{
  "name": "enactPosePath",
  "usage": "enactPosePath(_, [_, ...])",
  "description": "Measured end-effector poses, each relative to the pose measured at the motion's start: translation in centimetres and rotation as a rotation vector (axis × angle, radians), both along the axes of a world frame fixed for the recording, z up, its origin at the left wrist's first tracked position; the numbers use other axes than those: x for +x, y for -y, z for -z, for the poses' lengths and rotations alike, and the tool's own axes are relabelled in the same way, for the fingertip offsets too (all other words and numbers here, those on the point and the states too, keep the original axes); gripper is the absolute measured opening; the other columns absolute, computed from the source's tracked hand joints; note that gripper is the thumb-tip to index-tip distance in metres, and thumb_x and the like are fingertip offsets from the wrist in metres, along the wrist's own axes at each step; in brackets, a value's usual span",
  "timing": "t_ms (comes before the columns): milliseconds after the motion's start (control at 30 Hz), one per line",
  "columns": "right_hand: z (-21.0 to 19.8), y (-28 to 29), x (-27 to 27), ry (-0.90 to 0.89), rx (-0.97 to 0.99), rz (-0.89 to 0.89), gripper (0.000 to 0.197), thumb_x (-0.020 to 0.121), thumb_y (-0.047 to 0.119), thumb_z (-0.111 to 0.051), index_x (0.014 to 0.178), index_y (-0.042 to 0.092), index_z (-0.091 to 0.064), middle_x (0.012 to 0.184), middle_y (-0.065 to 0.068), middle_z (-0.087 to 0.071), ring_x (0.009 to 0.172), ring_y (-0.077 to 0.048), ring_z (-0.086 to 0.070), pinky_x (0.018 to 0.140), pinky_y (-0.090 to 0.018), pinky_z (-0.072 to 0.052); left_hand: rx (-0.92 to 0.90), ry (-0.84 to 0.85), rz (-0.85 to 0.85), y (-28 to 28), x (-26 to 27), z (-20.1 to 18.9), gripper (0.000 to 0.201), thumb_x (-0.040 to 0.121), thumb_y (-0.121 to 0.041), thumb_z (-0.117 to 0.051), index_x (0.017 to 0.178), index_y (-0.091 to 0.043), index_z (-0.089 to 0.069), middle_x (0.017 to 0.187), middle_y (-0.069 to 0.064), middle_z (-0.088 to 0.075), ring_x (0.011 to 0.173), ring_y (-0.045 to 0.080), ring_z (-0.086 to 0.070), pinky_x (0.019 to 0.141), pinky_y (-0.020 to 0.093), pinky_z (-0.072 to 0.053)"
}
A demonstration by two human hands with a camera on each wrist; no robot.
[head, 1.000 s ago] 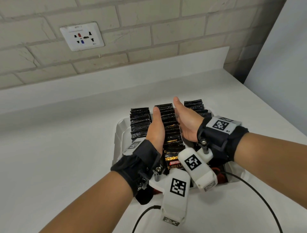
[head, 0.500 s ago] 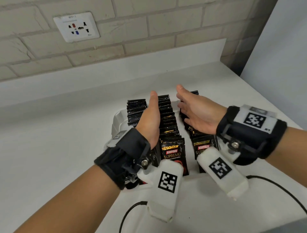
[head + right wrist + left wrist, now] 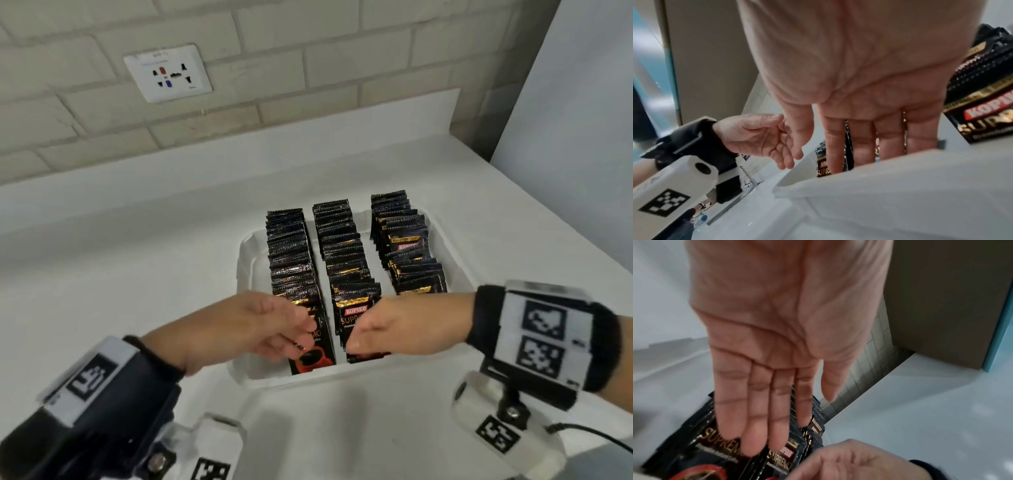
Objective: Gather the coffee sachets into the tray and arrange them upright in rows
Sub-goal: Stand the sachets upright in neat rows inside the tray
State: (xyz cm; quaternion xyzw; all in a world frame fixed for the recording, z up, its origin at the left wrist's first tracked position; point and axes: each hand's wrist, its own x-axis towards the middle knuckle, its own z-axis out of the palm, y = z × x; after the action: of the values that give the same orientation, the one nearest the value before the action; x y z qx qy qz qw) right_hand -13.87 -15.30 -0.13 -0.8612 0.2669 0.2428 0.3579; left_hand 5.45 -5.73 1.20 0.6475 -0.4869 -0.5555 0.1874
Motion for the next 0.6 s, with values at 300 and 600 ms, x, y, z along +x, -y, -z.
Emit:
enactPosePath(300, [-2.1,1.8,-2.5,0.328,0.157,0.338,0.046,0.078,0.056,-0.045,0.111,0.027,-0.061,0.1,0.009,-0.068,0.089,-0.005,-0.066,0.085,-0.024,-0.051,-0.214,-0.242,-0.32,2.4,-3.5,-1.6,0.037,0.072,-0.039,-0.052,0.102,-0.019,-0.064,0.107,0.004,-0.07,0.092,0.013,-0.066,0.081,0.023,-0.054])
enactPosePath(600, [-1.9,6.9,-4.6,0.787,0.329,1.177,0.049,0.095,0.038,-0.043,0.134,0.009,-0.043,0.106,0.001,-0.052,0.103,-0.013,-0.048,0.098,-0.028,-0.037,-0.174,-0.5,-0.561,10.8,-9.2,-2.0,0.069,0.097,-0.048,-0.029,0.148,-0.006,-0.008,0.153,0.01,-0.021,0.135,0.014,-0.034,0.109,0.028,-0.027])
